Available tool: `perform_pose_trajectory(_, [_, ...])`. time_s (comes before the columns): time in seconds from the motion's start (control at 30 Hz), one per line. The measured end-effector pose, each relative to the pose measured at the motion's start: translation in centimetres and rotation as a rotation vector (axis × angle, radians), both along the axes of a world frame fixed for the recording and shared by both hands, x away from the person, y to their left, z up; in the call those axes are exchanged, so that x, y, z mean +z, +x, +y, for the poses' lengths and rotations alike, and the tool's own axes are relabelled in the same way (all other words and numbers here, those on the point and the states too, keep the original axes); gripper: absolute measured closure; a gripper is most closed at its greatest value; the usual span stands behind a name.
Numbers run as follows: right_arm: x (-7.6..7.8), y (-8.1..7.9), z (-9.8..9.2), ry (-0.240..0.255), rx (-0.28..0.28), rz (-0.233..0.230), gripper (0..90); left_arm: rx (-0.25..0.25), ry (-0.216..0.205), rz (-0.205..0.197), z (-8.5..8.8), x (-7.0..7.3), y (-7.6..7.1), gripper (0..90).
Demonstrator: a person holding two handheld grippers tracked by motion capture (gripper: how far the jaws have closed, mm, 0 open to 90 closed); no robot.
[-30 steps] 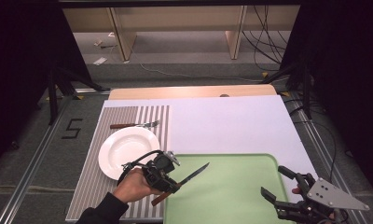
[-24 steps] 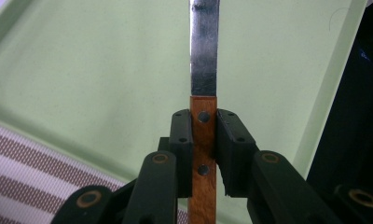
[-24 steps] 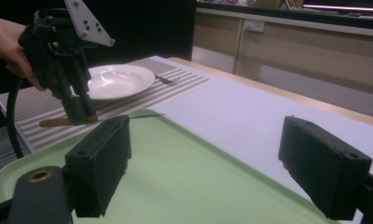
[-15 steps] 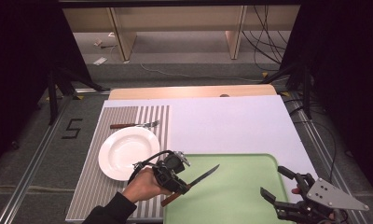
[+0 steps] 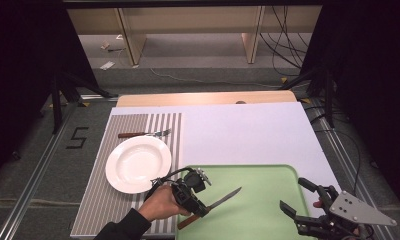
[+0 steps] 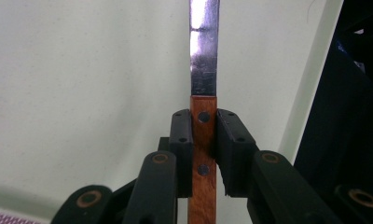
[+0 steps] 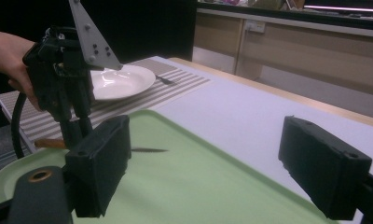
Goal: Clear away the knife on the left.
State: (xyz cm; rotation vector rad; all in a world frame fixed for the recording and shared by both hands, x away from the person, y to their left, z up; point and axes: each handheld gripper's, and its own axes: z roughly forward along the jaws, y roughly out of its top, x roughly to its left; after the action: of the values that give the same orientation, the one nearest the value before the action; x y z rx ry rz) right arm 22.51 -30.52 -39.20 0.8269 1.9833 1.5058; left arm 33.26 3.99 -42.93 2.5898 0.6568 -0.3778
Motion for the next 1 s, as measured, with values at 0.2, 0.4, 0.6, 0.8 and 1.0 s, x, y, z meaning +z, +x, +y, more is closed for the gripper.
perform_pose_trajectory(0.2, [0.0, 0.0, 0.1, -0.002, -0.001, -0.001, 17.9, -0.001, 0.003, 0.027, -0.8, -0.5, -0.4, 77.2])
perform_pose_trajectory(0.4, [0.0, 0.0, 0.1, -0.004, -0.001, -0.003, 17.9, -0.001, 0.036, 0.053, -1.4, -1.6, -0.3, 77.2])
perform_pose_trajectory(0.6, [0.0, -0.1, 0.1, -0.006, 0.004, -0.005, 17.9, 0.006, 0.068, 0.089, -2.2, -2.8, -0.2, 77.2])
perform_pose_trajectory(0.8, [0.0, -0.1, 0.1, -0.003, 0.007, -0.006, 17.9, 0.034, 0.1, 0.104, -2.6, -3.3, -0.1, 77.0])
perform_pose_trajectory(1.0, [0.0, -0.1, 0.1, -0.001, 0.009, -0.008, 17.9, 0.022, 0.086, 0.087, -2.5, -3.3, -0.2, 73.3])
